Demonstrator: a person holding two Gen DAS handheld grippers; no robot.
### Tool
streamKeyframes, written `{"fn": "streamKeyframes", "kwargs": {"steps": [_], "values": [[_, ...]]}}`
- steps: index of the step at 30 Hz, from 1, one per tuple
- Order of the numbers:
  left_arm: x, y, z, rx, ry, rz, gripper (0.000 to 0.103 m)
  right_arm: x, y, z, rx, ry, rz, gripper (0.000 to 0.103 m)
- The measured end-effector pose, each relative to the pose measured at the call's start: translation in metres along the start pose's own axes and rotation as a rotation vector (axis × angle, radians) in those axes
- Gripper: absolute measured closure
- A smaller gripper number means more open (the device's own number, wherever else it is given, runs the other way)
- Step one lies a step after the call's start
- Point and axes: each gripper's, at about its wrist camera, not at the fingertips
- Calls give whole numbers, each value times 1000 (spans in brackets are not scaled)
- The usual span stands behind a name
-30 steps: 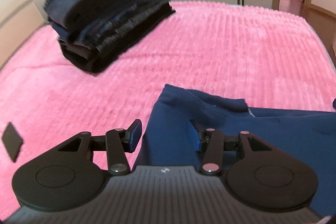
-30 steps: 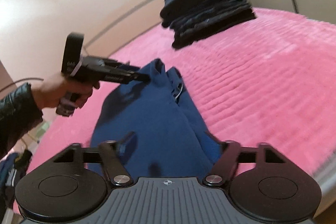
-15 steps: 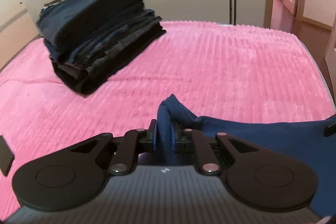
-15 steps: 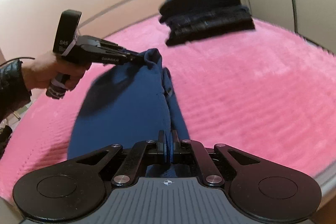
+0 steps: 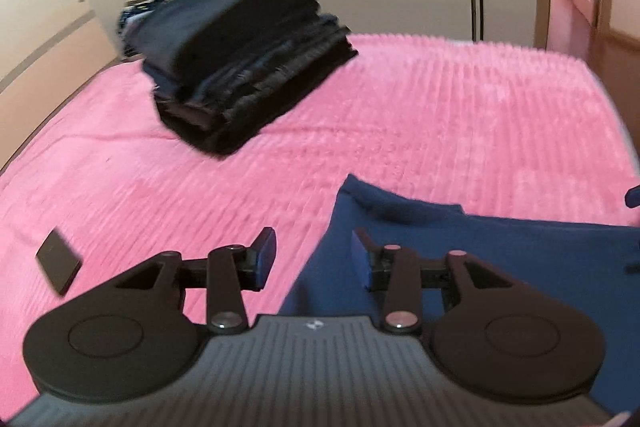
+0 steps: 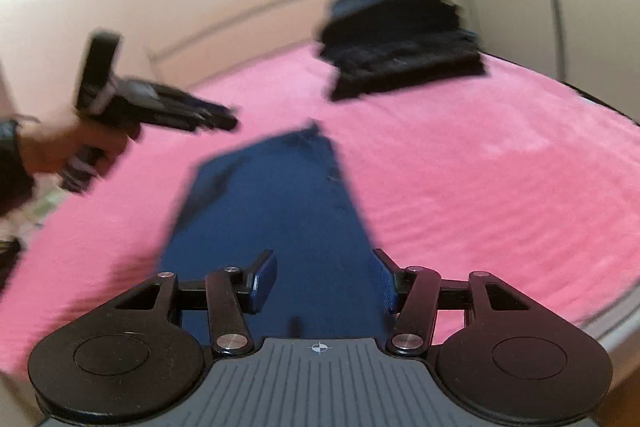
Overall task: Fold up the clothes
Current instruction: 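Grasp the hem beside it with the left gripper while the right gripper holds, then lift the hem with both grippers and fold it over toward the collar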
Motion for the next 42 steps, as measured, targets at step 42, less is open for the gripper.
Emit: {"fn": "streamKeyframes", "kwargs": {"steps": [42], "values": [[-161,65,20,166,137,1345,69,-57,-189,70,-213,-126,-879,19]]}}
Point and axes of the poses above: each gripper's, at about its wrist camera, not at the fingertips, and z roughly the way its jaws point, y to its right, x to its top, and after that the axes turned 3 degrees about -z, right-handed
